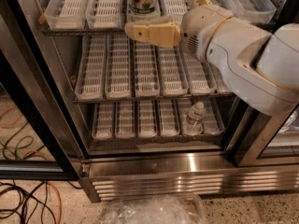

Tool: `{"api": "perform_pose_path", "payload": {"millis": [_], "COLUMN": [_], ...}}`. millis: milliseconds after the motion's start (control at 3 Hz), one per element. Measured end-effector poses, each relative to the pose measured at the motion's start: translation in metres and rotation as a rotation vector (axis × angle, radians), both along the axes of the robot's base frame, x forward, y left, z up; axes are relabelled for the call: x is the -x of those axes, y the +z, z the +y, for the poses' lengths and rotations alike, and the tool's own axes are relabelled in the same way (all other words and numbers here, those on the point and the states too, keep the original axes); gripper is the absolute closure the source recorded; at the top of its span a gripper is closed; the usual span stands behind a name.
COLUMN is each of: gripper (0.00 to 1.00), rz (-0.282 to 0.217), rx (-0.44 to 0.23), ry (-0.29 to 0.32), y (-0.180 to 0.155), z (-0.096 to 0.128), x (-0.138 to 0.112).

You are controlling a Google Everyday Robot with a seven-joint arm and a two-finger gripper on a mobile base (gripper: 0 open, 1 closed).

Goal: Pick 7up can from top shelf of fridge

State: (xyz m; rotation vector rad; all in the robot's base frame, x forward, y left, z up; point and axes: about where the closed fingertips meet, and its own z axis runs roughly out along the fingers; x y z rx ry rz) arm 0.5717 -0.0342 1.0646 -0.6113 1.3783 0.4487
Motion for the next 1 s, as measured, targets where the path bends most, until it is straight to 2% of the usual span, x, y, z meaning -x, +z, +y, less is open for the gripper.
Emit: {"api": "perform_pose_path", "payload": {"millis": [333,667,1000], "gripper": [0.00,0.15,0.35], "rz": [0.000,0.000,0.000], "rx": [0.000,0.000,0.000], "ry": [0.000,0.000,0.000], "y": [0.0000,0.0000,0.0001], "z": [0.0000,0.0001,0.0001], "x": [0.0000,0.0000,0.0000]}}
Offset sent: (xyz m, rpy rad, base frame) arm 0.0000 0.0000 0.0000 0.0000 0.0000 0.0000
